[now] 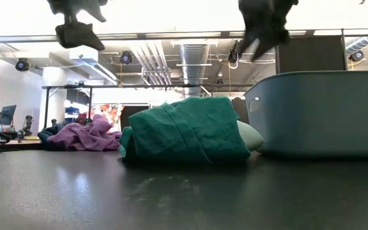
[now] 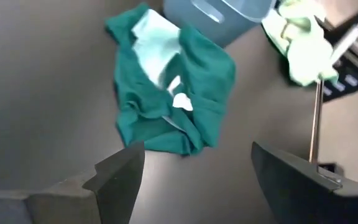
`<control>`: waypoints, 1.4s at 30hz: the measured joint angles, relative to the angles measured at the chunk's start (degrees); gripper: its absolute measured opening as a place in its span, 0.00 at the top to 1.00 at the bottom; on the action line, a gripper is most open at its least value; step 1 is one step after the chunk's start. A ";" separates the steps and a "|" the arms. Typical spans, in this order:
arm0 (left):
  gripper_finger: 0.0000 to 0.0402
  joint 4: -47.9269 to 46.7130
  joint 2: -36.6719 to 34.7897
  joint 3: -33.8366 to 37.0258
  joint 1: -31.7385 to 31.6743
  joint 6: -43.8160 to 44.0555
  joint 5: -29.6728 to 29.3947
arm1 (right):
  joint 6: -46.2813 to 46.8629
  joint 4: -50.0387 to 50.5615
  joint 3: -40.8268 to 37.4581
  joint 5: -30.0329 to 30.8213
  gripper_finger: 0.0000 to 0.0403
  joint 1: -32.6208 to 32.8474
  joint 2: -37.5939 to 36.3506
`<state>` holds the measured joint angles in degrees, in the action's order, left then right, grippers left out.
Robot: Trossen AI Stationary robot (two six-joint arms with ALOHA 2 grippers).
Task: Sort towels by color in basket
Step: Put the green towel into the yellow bin
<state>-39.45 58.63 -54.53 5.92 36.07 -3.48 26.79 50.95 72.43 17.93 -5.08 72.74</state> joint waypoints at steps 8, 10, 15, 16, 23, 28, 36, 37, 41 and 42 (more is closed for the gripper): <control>0.30 28.81 3.76 16.55 10.76 -5.59 -5.15 | 6.38 -1.45 8.66 5.36 0.28 16.93 6.78; 0.30 35.77 6.25 20.00 10.94 -6.14 -5.25 | 7.43 -1.27 11.04 5.67 0.28 18.50 8.35; 0.31 44.79 13.85 22.85 10.69 -6.02 -7.98 | 9.80 1.06 15.05 6.10 0.27 20.43 10.80; 0.31 45.98 15.74 22.89 10.68 -6.80 -8.08 | 9.81 1.63 15.44 6.10 0.28 20.58 11.04; 0.32 55.67 29.91 19.78 10.65 -6.77 -8.03 | 9.73 3.78 16.17 6.05 0.30 20.73 10.55; 0.34 56.45 36.55 16.84 10.52 -3.52 -7.54 | 9.67 6.65 16.34 5.88 0.29 21.24 9.18; 0.77 54.55 37.87 14.84 10.62 1.27 -4.88 | 6.36 7.63 16.34 6.12 0.31 21.22 8.69; 0.85 52.78 37.06 14.33 10.63 1.41 -4.38 | 5.77 7.62 16.34 6.12 0.31 21.22 8.69; 0.96 40.54 31.75 10.44 10.74 0.91 -2.91 | 3.33 7.64 16.34 6.12 0.30 21.22 8.58; 0.96 36.25 30.04 8.73 10.79 0.32 -2.81 | 2.48 7.69 16.34 6.10 0.29 21.22 8.35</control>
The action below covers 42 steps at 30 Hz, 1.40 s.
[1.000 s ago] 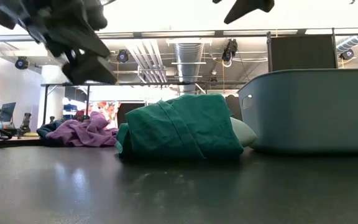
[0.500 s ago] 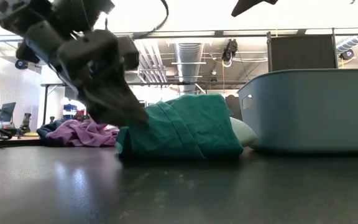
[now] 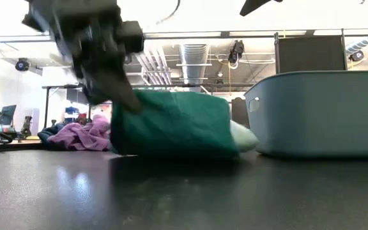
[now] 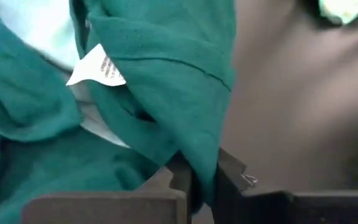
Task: Sort towels by color in basket
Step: Put the green towel into the yellow bin
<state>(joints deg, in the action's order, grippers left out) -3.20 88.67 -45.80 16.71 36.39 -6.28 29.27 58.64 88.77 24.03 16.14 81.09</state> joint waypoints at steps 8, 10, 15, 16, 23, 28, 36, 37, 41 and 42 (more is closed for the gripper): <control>0.99 -30.92 -12.93 -20.84 -0.12 -12.48 -1.00 | -2.96 -0.60 0.00 1.86 0.24 -0.02 -0.60; 1.00 -34.04 -14.31 -25.56 -0.72 -15.62 -4.46 | -3.25 -0.64 0.00 2.12 0.23 -0.02 -0.52; 1.00 -39.47 -13.45 -28.97 -4.67 -16.91 -9.25 | -3.13 -0.66 0.00 2.19 0.22 -0.02 -0.01; 1.00 -38.74 -12.76 -28.03 -5.28 -16.82 -9.26 | -3.12 -0.64 -0.02 2.18 0.22 0.00 0.04; 1.00 -29.41 -5.86 -20.14 -7.35 -16.13 -6.52 | -1.98 -0.69 -0.02 2.02 0.24 0.28 0.03; 1.00 -31.04 -6.51 -26.30 -7.39 -19.02 -4.61 | -2.41 -1.20 -0.02 1.50 0.25 1.81 0.03; 1.00 -32.35 -12.82 -38.88 -7.68 -28.49 -1.66 | -18.40 -12.92 -0.13 2.81 0.20 6.50 -0.03; 1.00 -31.47 -13.91 -39.21 -8.02 -29.03 -1.68 | -19.68 -14.82 -0.07 4.34 0.19 7.19 -0.15; 1.00 -23.62 -16.63 -37.35 -9.50 -29.56 -1.69 | -21.85 -19.16 3.46 11.03 0.17 8.19 -0.30; 1.00 -21.58 -16.85 -36.32 -9.72 -29.52 -1.71 | -21.81 -20.11 4.34 12.05 0.16 8.07 -0.38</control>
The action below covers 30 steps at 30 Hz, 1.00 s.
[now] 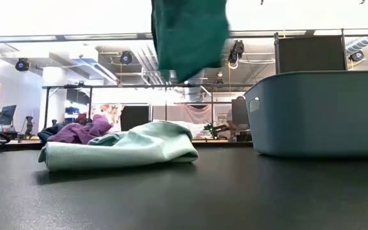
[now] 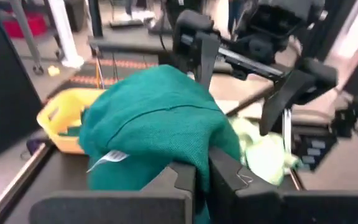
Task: Sort towels by color in basket
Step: Put the green towel into the yellow bin
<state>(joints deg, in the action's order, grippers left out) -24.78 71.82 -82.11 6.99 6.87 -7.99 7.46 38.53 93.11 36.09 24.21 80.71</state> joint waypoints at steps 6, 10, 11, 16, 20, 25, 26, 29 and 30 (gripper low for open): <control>1.00 19.67 1.38 5.95 -0.53 1.07 3.13 | 0.18 -7.89 2.11 0.35 0.15 -2.13 0.23; 1.00 28.42 2.67 7.35 -0.64 1.29 4.55 | 0.86 -7.96 1.98 2.33 0.18 -4.89 1.41; 1.00 28.86 2.96 7.41 -0.67 1.30 4.57 | 1.33 -7.97 1.98 2.83 0.20 -5.55 1.63; 1.00 29.56 4.59 7.59 -0.77 1.12 4.45 | 0.83 -9.26 1.98 2.77 0.35 -7.82 1.62; 0.99 33.04 6.25 7.59 -1.34 0.66 4.16 | 0.87 -10.78 1.98 -2.21 0.57 -9.78 1.68; 0.93 27.72 6.35 5.26 -3.22 -0.61 2.21 | 0.79 -10.07 1.98 -5.55 0.90 -10.93 1.94; 0.91 24.42 5.91 4.44 -3.52 -1.38 2.11 | 0.39 -9.94 1.98 -5.53 0.94 -10.93 1.81; 0.83 12.01 3.70 1.17 -3.76 -4.33 1.38 | 0.17 -9.80 1.98 -3.08 0.96 -11.08 0.83; 0.80 7.22 2.73 0.10 -3.76 -4.77 0.39 | 0.15 -9.51 1.98 -1.73 0.97 -11.28 0.36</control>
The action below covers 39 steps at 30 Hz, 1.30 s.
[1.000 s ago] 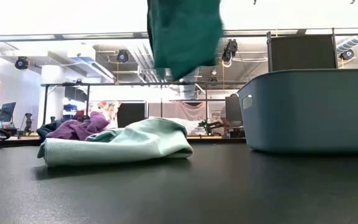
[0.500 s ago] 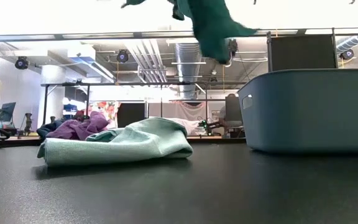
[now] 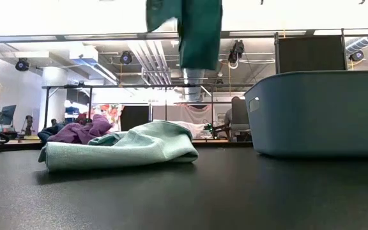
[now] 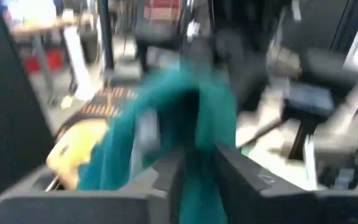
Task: Sort towels by color in basket
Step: Put the green towel into the yellow bin
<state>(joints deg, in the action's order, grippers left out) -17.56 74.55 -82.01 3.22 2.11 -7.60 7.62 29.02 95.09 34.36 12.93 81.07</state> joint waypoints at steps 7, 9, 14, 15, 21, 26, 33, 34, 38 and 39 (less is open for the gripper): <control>0.59 -28.77 -8.02 -1.18 0.02 3.36 -7.87 | 6.88 14.25 0.00 15.00 0.97 -5.83 -4.53; 0.55 -32.05 -11.24 0.98 0.02 6.06 -8.43 | 9.07 19.24 0.00 20.82 0.97 -8.99 -5.96; 0.52 -30.72 -18.97 10.07 1.41 11.62 -8.39 | 11.47 30.74 0.00 32.11 0.97 -18.47 -8.68; 0.52 -29.18 -20.48 12.14 1.81 12.34 -8.37 | 12.63 33.03 0.00 33.64 0.97 -20.32 -9.04; 0.53 -18.21 -27.77 23.84 4.03 15.12 -6.59 | 36.57 56.30 -1.60 29.91 0.97 -29.60 -9.80; 0.53 -9.84 -30.86 29.93 4.13 14.03 -6.72 | 45.37 57.84 -9.31 10.90 0.97 -33.09 -9.54; 0.53 -7.55 -30.74 31.27 2.91 10.48 -12.15 | 34.93 38.11 -15.12 -3.76 0.97 -38.84 -11.50; 0.53 -7.50 -30.69 31.27 2.59 10.46 -12.37 | 34.00 36.03 -15.12 -3.37 0.97 -39.64 -12.23; 0.53 -7.49 -30.96 31.27 1.50 10.61 -12.44 | 29.81 36.45 -15.28 4.85 0.97 -42.74 -14.22; 0.53 -7.50 -31.00 31.27 1.26 10.86 -12.43 | 29.57 37.96 -15.53 7.44 0.97 -43.15 -14.54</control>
<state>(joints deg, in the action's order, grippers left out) -25.06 43.55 -50.74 4.49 12.97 -20.03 37.19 66.98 79.56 41.80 -30.23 66.54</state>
